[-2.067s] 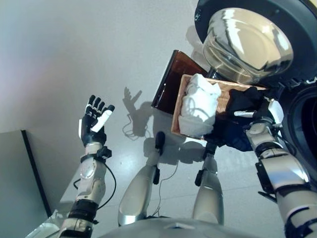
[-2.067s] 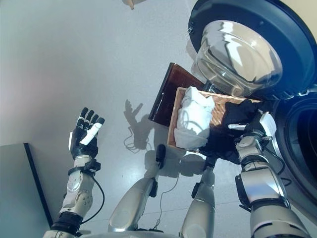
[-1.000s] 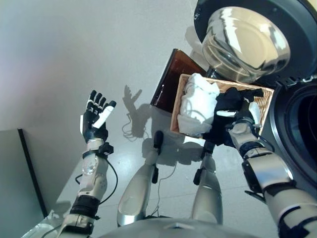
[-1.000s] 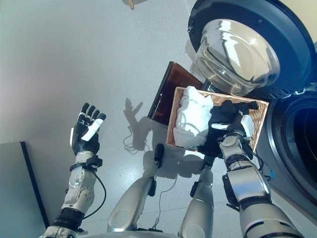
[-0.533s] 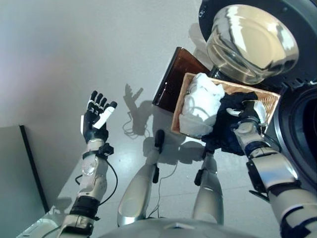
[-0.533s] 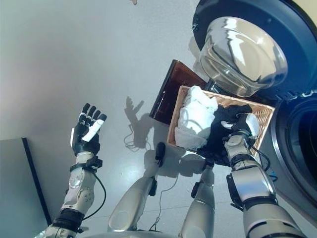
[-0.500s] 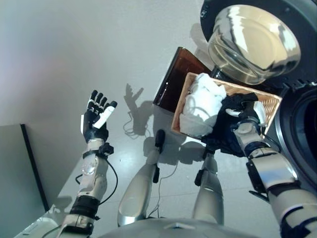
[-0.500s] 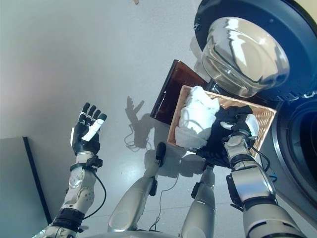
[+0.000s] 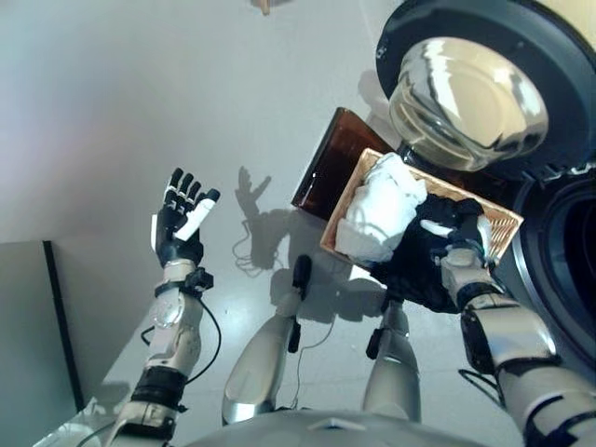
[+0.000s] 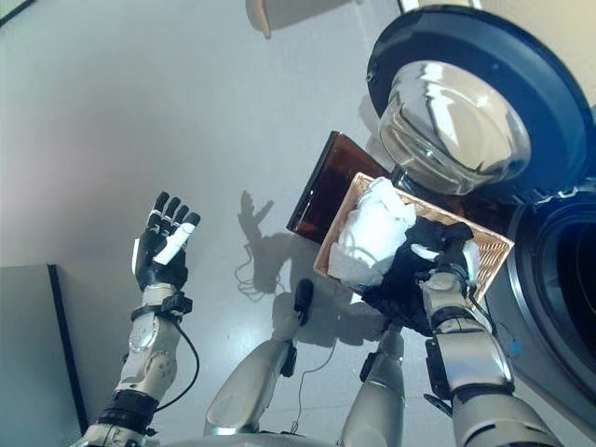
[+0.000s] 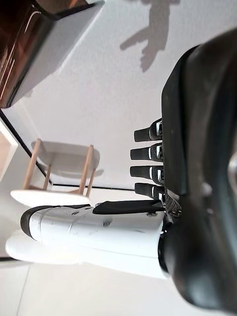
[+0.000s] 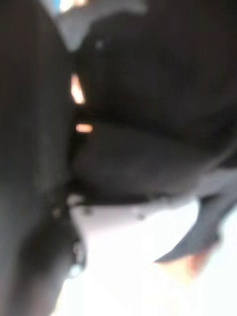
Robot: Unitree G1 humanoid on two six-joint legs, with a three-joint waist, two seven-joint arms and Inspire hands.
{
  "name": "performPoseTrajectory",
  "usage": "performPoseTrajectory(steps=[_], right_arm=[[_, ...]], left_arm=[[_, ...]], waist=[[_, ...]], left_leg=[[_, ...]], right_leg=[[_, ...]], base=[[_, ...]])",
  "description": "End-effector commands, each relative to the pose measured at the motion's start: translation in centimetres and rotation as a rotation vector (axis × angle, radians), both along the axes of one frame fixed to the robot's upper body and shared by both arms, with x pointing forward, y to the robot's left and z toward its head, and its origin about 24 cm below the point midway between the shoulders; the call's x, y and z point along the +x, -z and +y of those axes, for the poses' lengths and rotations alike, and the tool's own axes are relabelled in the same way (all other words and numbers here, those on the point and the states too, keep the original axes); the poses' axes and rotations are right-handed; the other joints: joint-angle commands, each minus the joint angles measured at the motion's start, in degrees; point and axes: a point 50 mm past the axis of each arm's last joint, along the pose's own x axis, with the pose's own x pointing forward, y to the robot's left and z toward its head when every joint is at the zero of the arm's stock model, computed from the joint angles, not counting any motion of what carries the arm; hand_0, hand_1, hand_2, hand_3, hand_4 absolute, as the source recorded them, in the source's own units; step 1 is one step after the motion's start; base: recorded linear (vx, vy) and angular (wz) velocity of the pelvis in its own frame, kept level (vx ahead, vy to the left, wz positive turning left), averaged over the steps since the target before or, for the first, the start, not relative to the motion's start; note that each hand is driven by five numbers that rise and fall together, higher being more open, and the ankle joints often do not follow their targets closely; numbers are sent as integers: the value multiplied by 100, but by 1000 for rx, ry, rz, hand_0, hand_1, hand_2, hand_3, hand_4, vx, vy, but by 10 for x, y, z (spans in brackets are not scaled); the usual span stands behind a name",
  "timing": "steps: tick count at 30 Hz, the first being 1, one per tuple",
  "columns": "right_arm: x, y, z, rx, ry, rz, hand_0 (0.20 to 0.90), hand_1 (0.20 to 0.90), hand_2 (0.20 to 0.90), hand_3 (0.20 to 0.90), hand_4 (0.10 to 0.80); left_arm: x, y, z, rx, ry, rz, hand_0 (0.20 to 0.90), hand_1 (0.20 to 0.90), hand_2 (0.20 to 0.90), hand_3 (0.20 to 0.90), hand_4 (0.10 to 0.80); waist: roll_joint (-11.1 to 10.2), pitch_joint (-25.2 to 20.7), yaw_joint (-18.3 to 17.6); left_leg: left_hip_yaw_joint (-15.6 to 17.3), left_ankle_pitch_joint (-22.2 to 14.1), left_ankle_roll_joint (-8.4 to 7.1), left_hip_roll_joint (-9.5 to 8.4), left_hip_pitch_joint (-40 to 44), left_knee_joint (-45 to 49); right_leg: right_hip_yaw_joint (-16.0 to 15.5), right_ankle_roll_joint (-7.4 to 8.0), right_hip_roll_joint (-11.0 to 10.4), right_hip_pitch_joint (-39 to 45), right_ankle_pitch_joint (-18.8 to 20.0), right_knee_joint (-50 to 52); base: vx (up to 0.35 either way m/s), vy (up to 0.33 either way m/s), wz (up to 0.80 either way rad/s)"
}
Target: Pick up the clothes and place them into the washing machine
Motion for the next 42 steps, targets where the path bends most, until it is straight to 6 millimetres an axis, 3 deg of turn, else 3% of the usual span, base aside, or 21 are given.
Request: performPoseTrajectory(steps=[1, 3, 6, 12, 21, 30, 36, 39, 42], right_arm=[[-5, -26, -28, 92, 175, -289, 200, 200, 200, 200, 300], [-7, -31, -33, 151, 225, -373, 200, 200, 200, 200, 300], [-7, -48, -38, 402, 355, -742, 200, 200, 200, 200, 300], [-22, -45, -26, 637, 423, -1107, 200, 200, 200, 200, 300], [-42, -40, -28, 748, 638, -1385, 200, 200, 200, 200, 300], [-42, -43, -43, 748, 801, -1399, 200, 200, 200, 200, 300], [-40, -74, -76, 691, 838, -1416, 200, 200, 200, 200, 300], [-39, -115, -100, 636, 830, -1483, 200, 200, 200, 200, 300], [-41, -139, -112, 578, 822, -1499, 200, 200, 200, 200, 300]], left_arm=[[-11, -19, 29, 65, -119, -120, 900, 900, 900, 900, 800], [-12, -18, 31, 66, -126, -117, 900, 900, 900, 900, 800], [-14, -11, 33, 33, -137, -92, 900, 900, 900, 900, 800], [-18, -1, 33, -17, -162, -55, 900, 900, 900, 900, 800], [-23, 5, 32, -47, -176, -39, 900, 900, 900, 900, 800], [-22, 4, 22, -54, -122, -53, 900, 900, 900, 900, 800], [-24, 1, 18, -38, -77, -73, 900, 900, 900, 900, 800], [-27, 1, 13, -41, -36, -82, 900, 900, 900, 900, 800], [-28, 3, 9, -41, -10, -74, 900, 900, 900, 900, 800]], waist=[[-51, -288, -102], [-57, -294, -112], [-77, -340, -204], [-138, -498, -359], [-101, -652, -420], [166, -527, -389], [449, -460, -309], [677, -477, -219], [793, -480, -190]], left_leg=[[94, -392, -436, -69, 140, -69], [109, -371, -429, -69, 142, -69], [149, -436, -435, -38, 240, -69], [136, -477, -458, -22, 377, -69], [99, -505, -441, -50, 452, -69], [192, -524, -433, -75, 367, -69], [258, -529, -444, -163, 202, -69], [311, -514, -460, -221, 44, -69], [345, -509, -479, -256, -61, -69]], right_leg=[[223, 77, -173, 44, -507, 581], [237, 73, -169, 47, -472, 555], [269, 66, -139, 106, -526, 527], [252, 50, -119, 260, -557, 520], [256, 64, -123, 335, -552, 475], [385, 68, -126, 118, -561, 497], [482, 90, -204, -106, -543, 561], [556, 112, -270, -323, -503, 563], [620, 118, -305, -477, -478, 571]], base=[[-5, -6, -13], [-8, -3, -12], [10, -26, -9], [31, -23, 1], [23, -9, 0], [-3, 28, -10], [-6, 48, -6], [6, 73, -9], [17, 38, -5]])
